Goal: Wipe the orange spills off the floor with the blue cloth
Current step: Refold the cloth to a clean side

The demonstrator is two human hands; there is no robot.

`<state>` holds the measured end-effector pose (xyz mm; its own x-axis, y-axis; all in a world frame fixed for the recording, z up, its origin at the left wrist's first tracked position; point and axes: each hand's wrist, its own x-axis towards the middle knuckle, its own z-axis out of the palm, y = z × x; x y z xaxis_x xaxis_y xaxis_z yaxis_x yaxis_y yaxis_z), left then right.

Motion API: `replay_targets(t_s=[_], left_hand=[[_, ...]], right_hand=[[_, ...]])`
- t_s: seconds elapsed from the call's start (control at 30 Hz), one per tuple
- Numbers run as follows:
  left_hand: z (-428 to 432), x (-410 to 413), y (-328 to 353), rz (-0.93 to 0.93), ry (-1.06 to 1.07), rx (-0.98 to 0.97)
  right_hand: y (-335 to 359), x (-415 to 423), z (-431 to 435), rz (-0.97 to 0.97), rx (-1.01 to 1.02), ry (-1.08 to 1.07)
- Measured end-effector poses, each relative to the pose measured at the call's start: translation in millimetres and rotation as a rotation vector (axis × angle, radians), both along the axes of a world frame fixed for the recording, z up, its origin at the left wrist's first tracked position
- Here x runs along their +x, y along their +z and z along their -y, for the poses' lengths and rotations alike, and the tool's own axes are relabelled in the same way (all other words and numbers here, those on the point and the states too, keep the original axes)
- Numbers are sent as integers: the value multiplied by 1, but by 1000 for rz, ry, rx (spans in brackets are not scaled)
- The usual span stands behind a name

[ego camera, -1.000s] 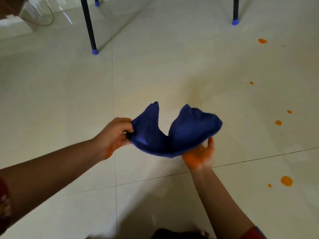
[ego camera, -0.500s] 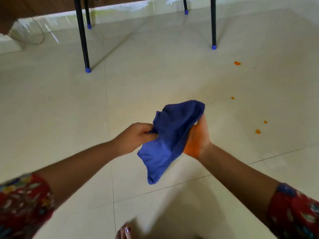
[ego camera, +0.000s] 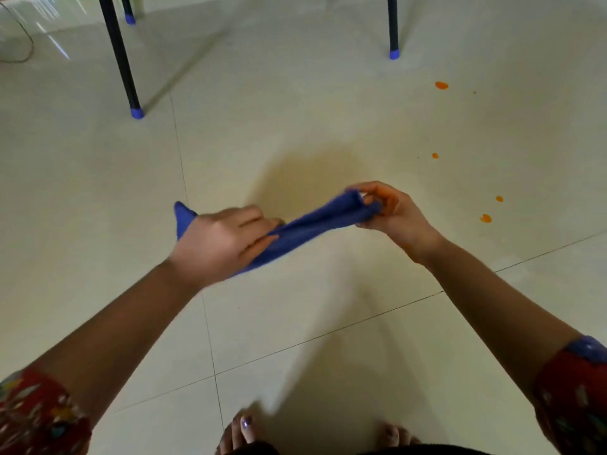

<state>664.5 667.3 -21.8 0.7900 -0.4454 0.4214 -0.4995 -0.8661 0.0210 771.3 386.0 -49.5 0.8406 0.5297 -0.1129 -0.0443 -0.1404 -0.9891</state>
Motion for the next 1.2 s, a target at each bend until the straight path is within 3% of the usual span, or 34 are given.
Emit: replay_targets(t_s=[0.07, 0.13, 0.17, 0.23, 0.3, 0.43, 0.5, 0.6, 0.67, 0.77, 0.87, 0.93, 1.0, 1.07, 1.2], left_hand=[[6, -23, -25, -135, -31, 23], [15, -51, -54, -427, 15, 24], [19, -60, -65, -575, 67, 31], [23, -75, -84, -779, 190, 62], [18, -79, -97, -822, 285, 169], [0, -76, -102, -759, 464, 328], [-8, -75, -104, -684, 444, 335], [-14, -67, -101, -534, 380, 533], [-16, -63, -97, -483, 351, 536], [-21, -56, -83, -430, 209, 348], [-34, -52, -75, -723, 178, 186], [-41, -53, -71, -941, 248, 31], [-49, -54, -70, -1018, 295, -214], [-53, -54, -69, -1031, 311, -410], [-59, -47, -65, -935, 348, -494]], right_hand=[[-16, -7, 7, 376, -155, 65], [-38, -18, 16, 741, -397, 239], [-47, -21, 21, 824, -520, 347], [-67, -34, 34, 846, -726, 531], [-80, -47, 41, 807, -819, 600], [-84, -62, 43, 785, -833, 560], [-89, -66, 43, 785, -827, 555], [-92, -65, 42, 781, -841, 521], [-85, -62, 41, 711, -828, 482], [-70, -52, 41, 340, -712, 334], [-69, -39, 43, 6, -460, 167], [-68, -31, 38, -77, -302, 86], [-63, -23, 25, -155, -240, 28], [-60, -14, 11, -241, -257, -3], [-54, 8, -6, -348, -297, -4]])
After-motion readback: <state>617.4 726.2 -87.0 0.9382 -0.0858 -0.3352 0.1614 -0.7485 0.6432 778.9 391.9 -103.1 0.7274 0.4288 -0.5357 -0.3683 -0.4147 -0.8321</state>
